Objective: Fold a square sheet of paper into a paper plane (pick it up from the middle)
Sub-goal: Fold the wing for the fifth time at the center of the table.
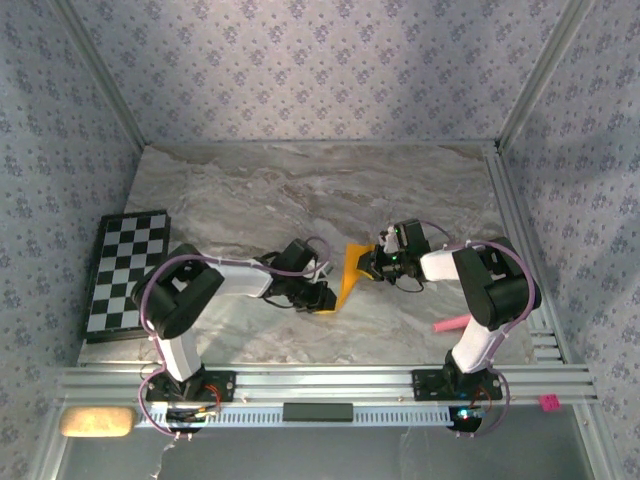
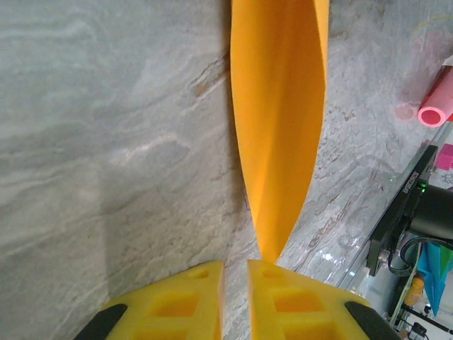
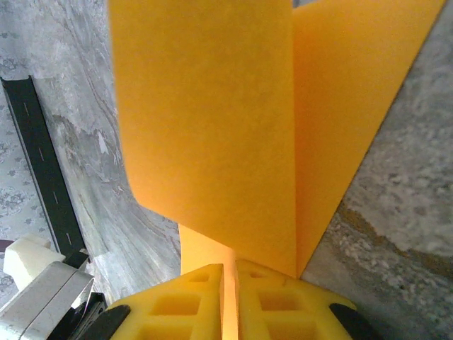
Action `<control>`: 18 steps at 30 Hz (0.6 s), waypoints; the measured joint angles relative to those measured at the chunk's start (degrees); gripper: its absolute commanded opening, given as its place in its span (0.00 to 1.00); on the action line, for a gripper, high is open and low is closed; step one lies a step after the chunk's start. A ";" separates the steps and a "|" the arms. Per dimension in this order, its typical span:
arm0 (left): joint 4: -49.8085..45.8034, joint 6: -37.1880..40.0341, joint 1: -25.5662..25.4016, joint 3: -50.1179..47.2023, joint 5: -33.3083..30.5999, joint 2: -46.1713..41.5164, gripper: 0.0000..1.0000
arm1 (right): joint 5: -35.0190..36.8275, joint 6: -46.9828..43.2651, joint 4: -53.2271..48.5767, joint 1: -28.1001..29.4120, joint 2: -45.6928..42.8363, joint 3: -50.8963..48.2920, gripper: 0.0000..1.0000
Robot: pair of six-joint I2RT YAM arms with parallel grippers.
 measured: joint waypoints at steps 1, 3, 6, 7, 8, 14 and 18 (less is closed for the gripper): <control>-0.46 0.09 0.00 0.00 -0.22 -0.31 0.20 | 0.00 0.00 -0.11 0.00 0.00 0.02 0.14; -1.27 0.22 0.02 -0.02 -0.48 -1.42 0.19 | 0.11 0.00 -0.37 0.07 0.00 0.17 0.14; -1.68 0.22 0.02 0.00 -0.87 -4.39 0.15 | 0.22 -0.15 -0.68 0.11 0.00 0.28 0.14; -1.81 0.26 0.02 0.22 -0.90 -5.33 0.15 | 0.24 -0.17 -0.74 0.11 0.00 0.31 0.14; -2.12 0.28 0.02 0.81 -0.83 -5.92 0.14 | 0.24 -0.17 -0.83 0.11 0.00 0.39 0.14; -2.80 0.26 0.02 9.97 0.28 -2.93 0.10 | 0.35 -0.20 -1.31 0.17 0.02 0.59 0.14; -3.19 0.33 0.00 16.09 0.92 2.19 0.09 | 0.46 -0.20 -1.36 0.24 0.02 0.61 0.14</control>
